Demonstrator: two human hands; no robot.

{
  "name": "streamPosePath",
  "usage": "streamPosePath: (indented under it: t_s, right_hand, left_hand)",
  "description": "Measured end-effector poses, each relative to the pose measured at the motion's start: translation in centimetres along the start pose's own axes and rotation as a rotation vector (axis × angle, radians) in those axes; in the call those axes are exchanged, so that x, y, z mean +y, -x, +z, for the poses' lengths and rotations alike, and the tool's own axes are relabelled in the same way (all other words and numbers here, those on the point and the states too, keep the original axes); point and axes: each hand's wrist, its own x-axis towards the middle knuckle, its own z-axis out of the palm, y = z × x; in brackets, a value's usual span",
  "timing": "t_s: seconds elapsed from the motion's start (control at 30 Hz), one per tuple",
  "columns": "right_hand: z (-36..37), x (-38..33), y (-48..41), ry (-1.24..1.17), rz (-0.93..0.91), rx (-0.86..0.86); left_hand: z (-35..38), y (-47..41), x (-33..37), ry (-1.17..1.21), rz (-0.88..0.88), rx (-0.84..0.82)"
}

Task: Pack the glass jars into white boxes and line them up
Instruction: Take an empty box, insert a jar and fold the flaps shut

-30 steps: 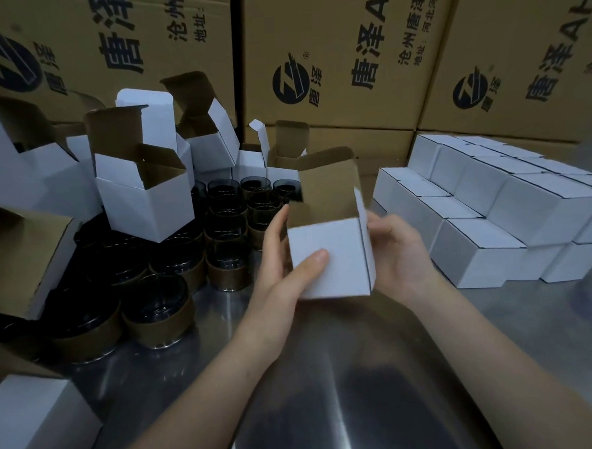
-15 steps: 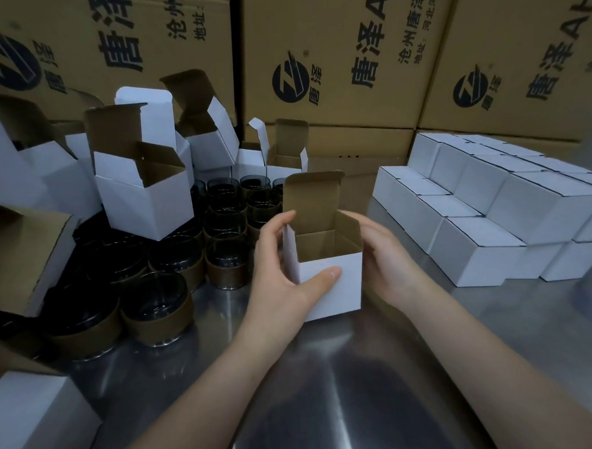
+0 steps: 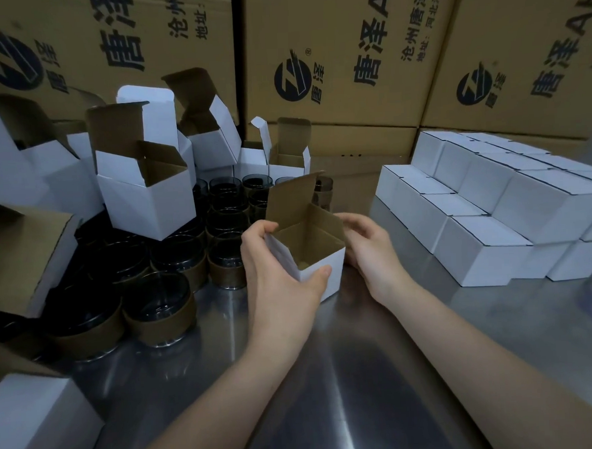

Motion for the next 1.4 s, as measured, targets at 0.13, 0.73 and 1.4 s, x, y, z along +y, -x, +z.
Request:
streamPosePath:
  t_s: [0.13, 0.73, 1.4]
  right_hand:
    - [0.4, 0.4, -1.4, 0.063, -0.082, 0.091]
    - [2.3, -1.0, -13.1, 0.845, -0.113, -0.051]
    - [-0.7, 0.2, -10.0, 0.7, -0.271, 0.143]
  left_hand:
    - [0.3, 0.4, -0.4, -0.051, 0.028, 0.018]
    - [0.5, 0.2, -1.0, -0.058, 0.018, -0.05]
    - [0.0, 0.0, -0.1, -0.024, -0.004, -0.074]
